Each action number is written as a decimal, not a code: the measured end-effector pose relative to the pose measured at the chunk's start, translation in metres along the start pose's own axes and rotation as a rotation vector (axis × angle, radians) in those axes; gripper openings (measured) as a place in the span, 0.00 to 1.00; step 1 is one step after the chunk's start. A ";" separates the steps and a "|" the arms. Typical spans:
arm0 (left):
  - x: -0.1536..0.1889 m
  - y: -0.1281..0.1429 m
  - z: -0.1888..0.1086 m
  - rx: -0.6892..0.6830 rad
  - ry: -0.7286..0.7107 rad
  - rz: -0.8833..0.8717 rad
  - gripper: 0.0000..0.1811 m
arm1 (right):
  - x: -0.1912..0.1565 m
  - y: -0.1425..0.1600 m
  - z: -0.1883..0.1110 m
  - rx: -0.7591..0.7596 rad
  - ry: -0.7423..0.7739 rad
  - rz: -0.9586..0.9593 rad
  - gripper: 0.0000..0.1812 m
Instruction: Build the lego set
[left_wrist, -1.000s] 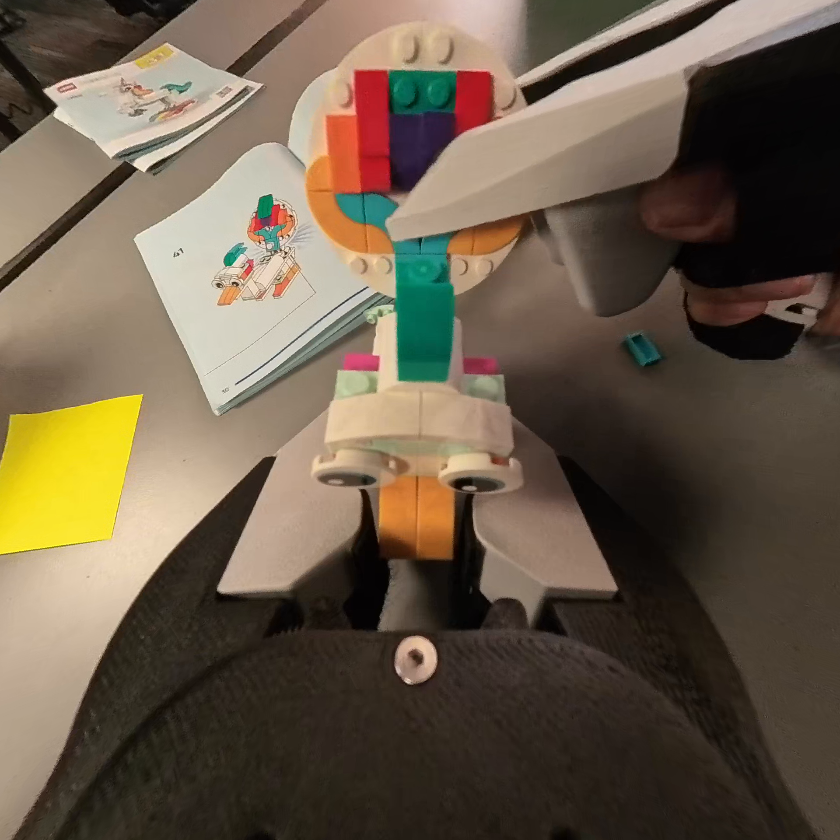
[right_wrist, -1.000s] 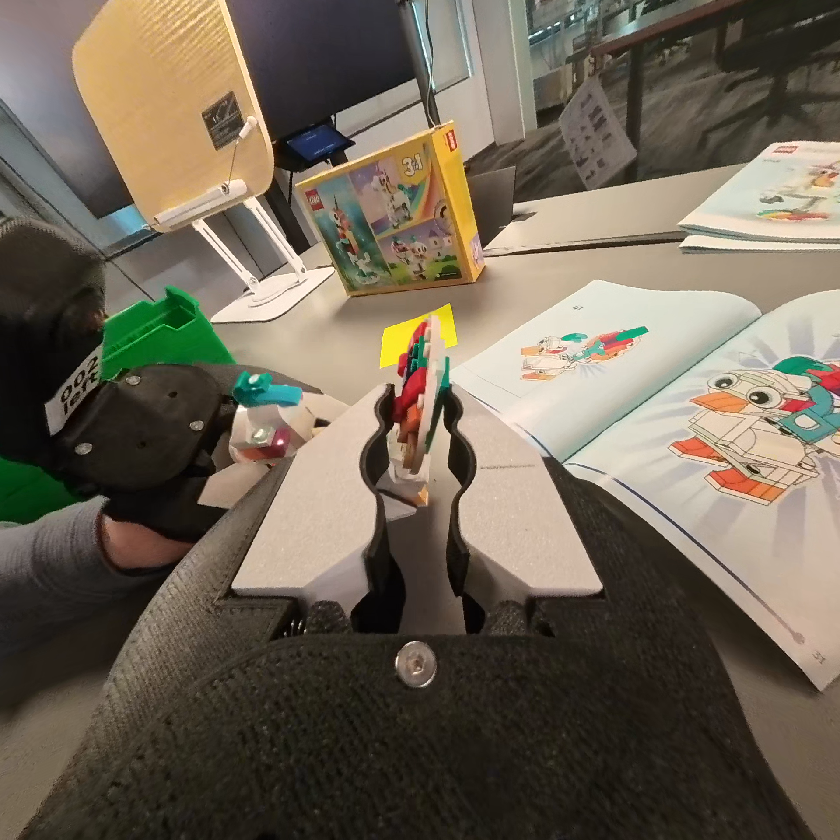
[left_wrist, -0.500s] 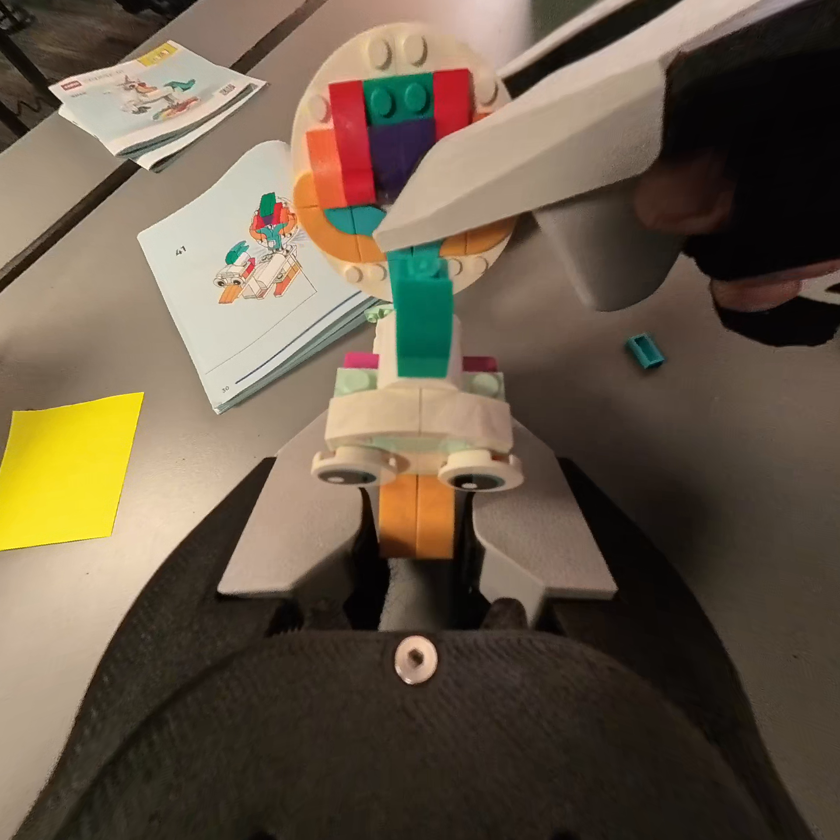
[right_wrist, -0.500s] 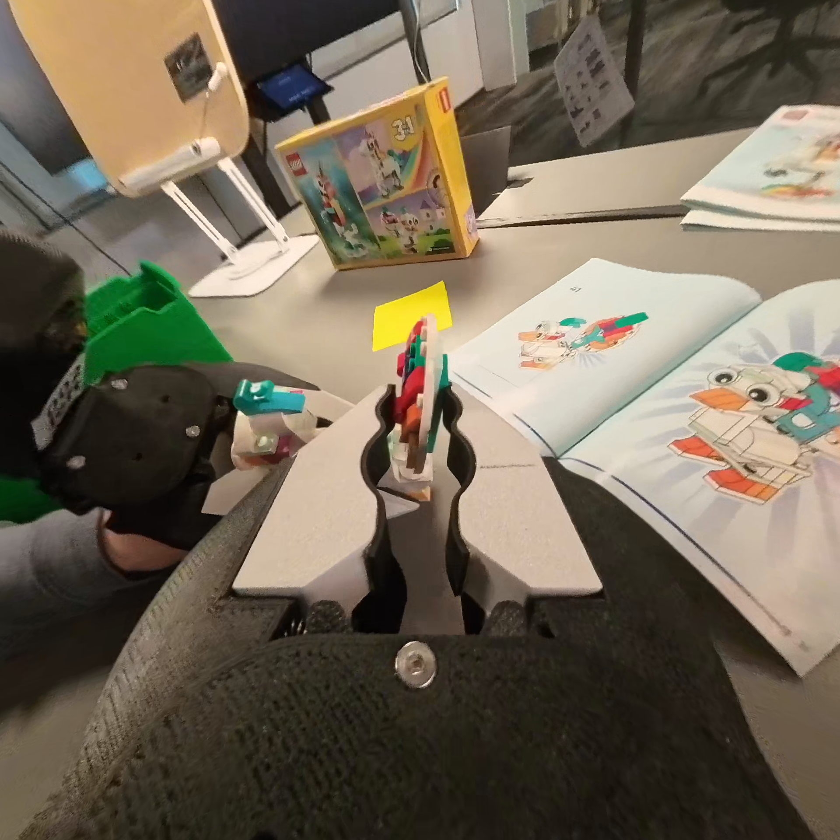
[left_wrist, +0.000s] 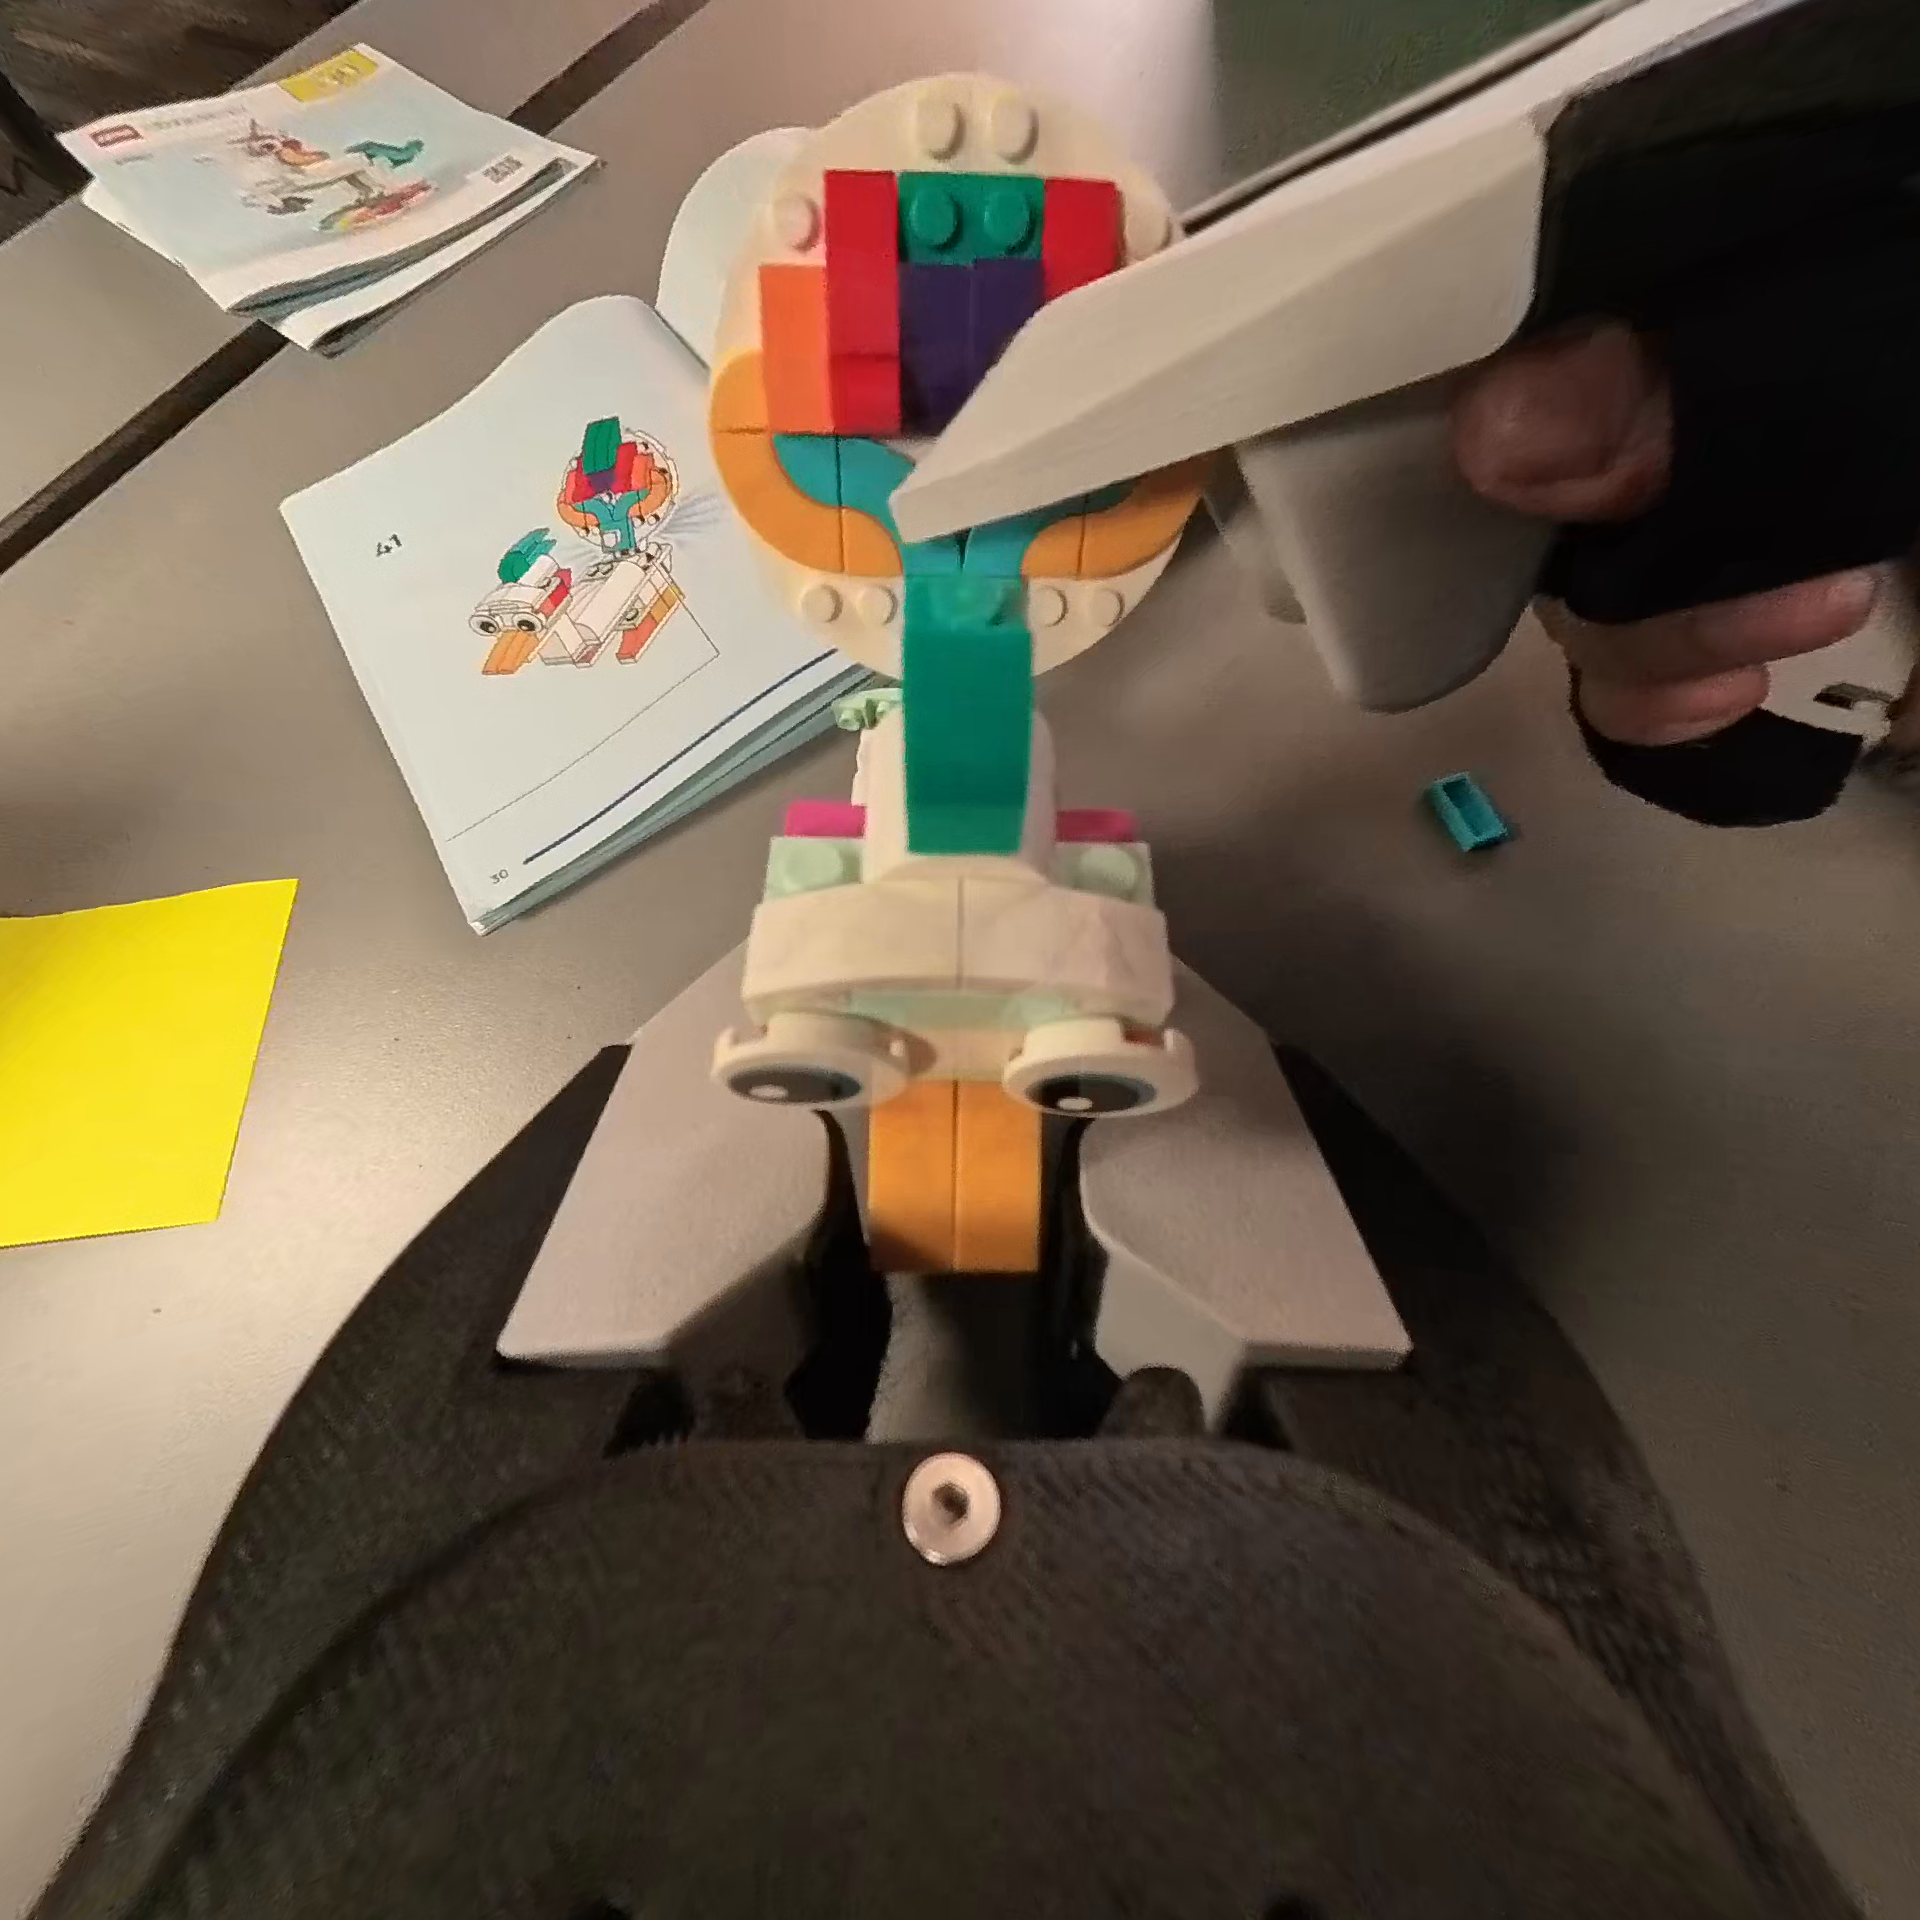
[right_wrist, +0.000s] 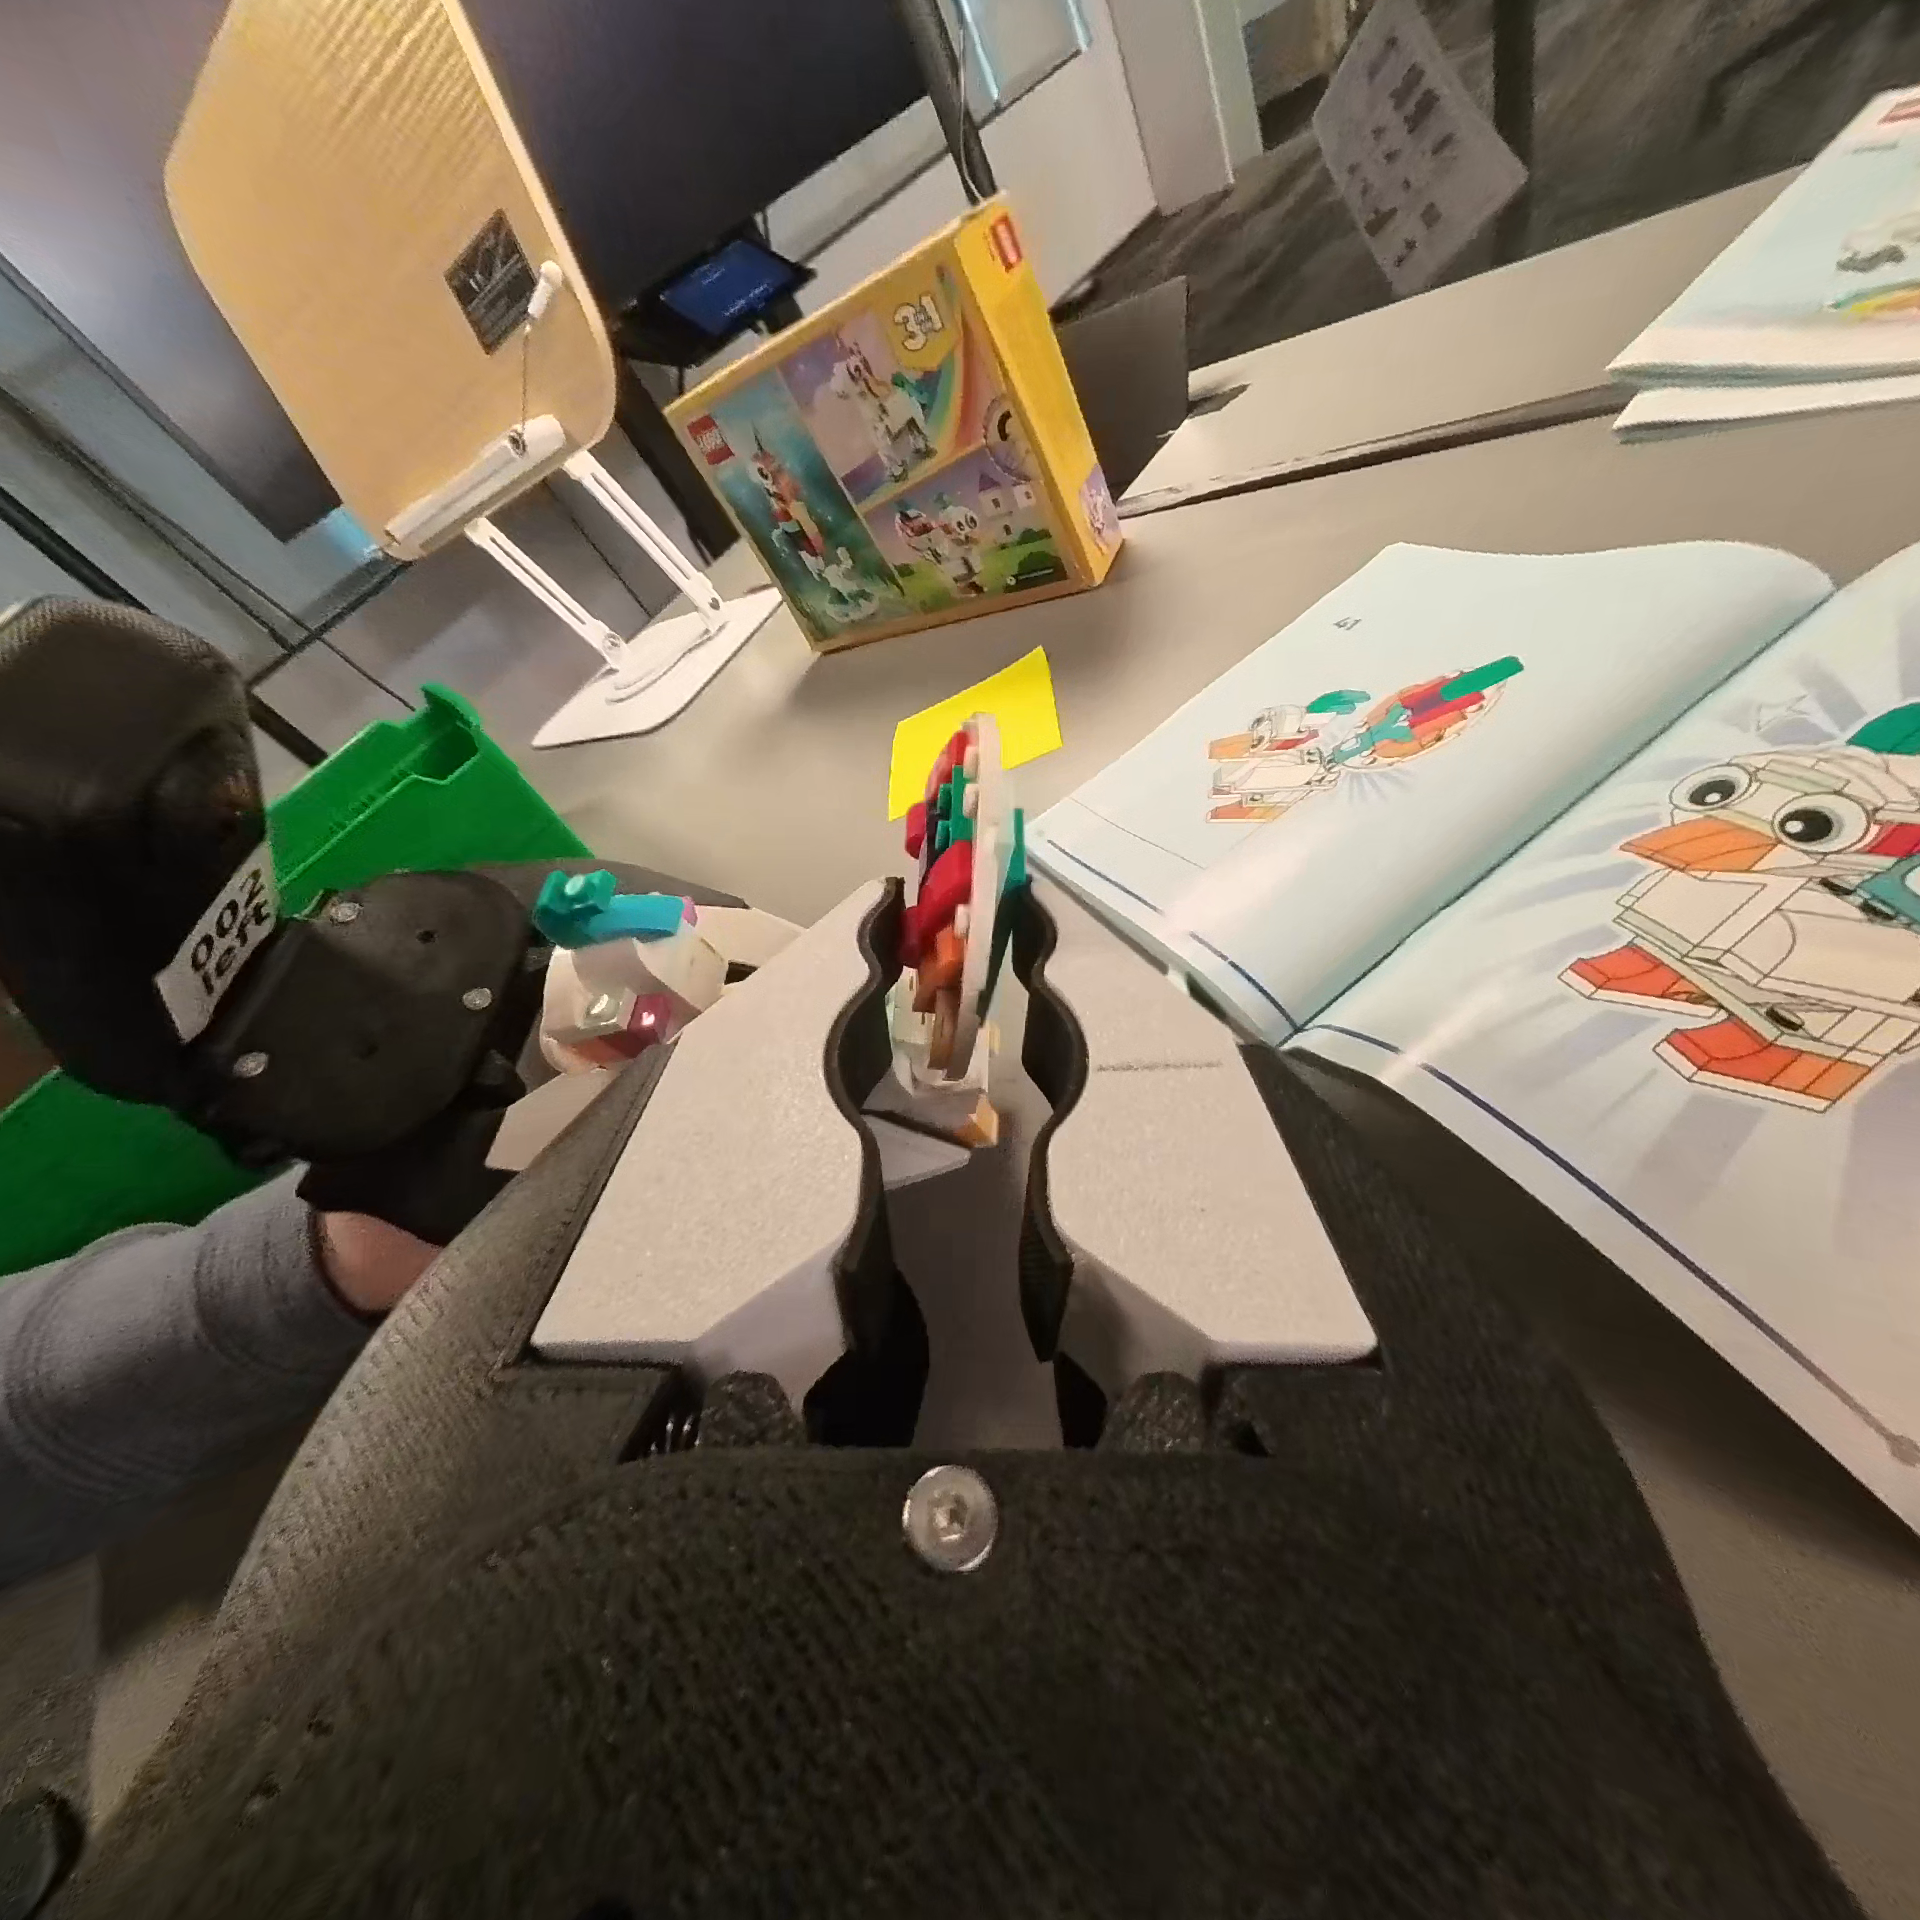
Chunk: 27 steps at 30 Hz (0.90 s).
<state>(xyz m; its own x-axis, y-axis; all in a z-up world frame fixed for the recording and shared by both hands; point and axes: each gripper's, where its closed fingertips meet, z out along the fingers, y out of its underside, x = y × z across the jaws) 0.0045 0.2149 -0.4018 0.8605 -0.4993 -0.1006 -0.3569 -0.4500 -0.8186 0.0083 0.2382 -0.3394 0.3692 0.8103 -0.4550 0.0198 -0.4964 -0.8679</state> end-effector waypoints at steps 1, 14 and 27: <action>0.000 0.001 0.000 -0.005 -0.002 0.000 0.18 | 0.001 0.001 0.000 -0.002 -0.002 0.008 0.10; -0.002 0.003 0.002 -0.024 -0.017 0.005 0.18 | -0.001 0.004 0.002 -0.046 0.043 -0.105 0.10; -0.004 0.001 0.000 -0.006 -0.033 -0.004 0.18 | -0.011 0.004 0.005 -0.066 0.133 -0.328 0.10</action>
<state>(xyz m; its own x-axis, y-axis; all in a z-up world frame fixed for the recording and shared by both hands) 0.0002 0.2166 -0.4023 0.8735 -0.4729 -0.1157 -0.3554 -0.4570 -0.8154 -0.0006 0.2286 -0.3387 0.4511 0.8844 -0.1202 0.2161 -0.2388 -0.9467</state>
